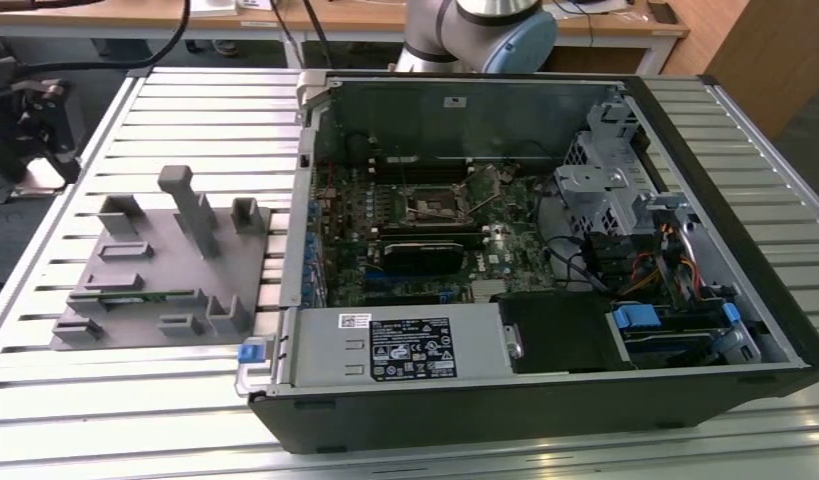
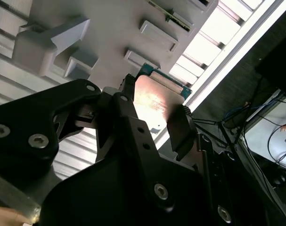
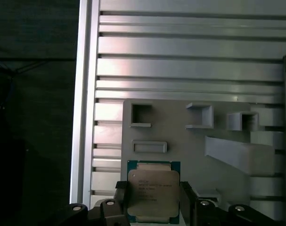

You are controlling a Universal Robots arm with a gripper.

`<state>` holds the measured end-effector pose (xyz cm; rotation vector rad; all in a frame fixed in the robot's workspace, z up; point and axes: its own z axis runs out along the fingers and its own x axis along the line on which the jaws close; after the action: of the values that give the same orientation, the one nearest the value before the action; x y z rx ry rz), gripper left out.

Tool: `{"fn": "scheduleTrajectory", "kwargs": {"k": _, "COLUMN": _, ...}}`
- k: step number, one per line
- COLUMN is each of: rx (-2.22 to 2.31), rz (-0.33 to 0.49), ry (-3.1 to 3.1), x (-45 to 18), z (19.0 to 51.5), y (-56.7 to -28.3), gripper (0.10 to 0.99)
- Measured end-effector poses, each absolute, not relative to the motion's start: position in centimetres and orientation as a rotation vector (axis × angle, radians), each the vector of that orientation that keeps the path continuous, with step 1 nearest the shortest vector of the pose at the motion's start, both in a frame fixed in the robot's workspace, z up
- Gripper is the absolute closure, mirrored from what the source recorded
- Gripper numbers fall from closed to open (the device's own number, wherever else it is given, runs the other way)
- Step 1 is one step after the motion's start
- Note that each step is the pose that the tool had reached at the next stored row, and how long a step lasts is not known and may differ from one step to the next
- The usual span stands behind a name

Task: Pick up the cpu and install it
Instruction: 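Pick up the cpu and move it towards the insertion slot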

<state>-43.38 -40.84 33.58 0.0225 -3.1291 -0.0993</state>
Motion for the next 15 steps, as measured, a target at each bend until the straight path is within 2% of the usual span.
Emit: {"fn": "scheduleTrajectory", "kwargs": {"k": 15, "rx": 0.021, "rz": -0.09, "ry": -3.129, "x": -43.2, "z": 38.3, "y": -40.6, "gripper": 0.561}}
